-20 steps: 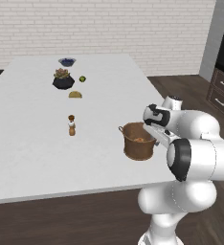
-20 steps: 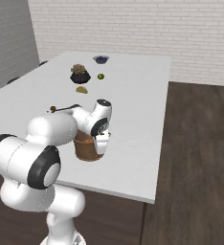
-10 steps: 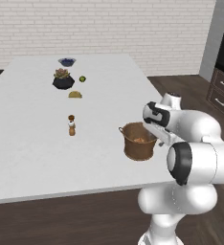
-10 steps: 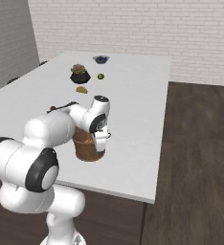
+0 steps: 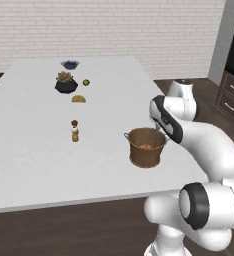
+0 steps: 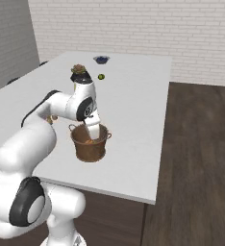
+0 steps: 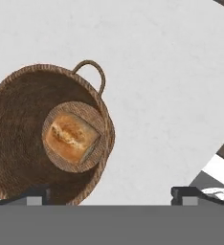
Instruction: Open the cabinet, pick up the bread from the cabinet and place it in the basket. Then move the basket to the dining counter.
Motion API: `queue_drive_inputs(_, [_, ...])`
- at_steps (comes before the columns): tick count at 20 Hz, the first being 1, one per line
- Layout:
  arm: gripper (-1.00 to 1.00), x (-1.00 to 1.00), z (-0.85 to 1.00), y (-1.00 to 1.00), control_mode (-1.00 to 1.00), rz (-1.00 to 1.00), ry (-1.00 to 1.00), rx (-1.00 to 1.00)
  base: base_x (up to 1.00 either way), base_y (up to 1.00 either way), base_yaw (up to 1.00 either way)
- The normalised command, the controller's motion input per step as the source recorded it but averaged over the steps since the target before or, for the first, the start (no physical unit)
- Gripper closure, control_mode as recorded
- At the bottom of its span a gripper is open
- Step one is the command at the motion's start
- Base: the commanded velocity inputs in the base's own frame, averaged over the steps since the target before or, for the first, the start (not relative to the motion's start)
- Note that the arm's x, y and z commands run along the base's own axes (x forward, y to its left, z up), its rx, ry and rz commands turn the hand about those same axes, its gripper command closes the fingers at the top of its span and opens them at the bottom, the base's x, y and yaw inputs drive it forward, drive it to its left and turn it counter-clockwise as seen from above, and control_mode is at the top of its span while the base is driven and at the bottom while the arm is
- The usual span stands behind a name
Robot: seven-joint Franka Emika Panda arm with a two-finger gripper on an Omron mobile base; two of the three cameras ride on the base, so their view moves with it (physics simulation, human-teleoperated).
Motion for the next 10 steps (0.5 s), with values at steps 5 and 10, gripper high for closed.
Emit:
queue_drive_inputs(5, [-1.0, -0.8, 0.92, 0.38, -1.0, 0.28, -0.22, -0.2, 0.0, 0.0, 0.0])
queue_drive_inputs(10, [-1.0, -0.5, 0.93, 0.87, -1.0, 0.47, -0.05, -0.36, 0.0, 0.0, 0.0])
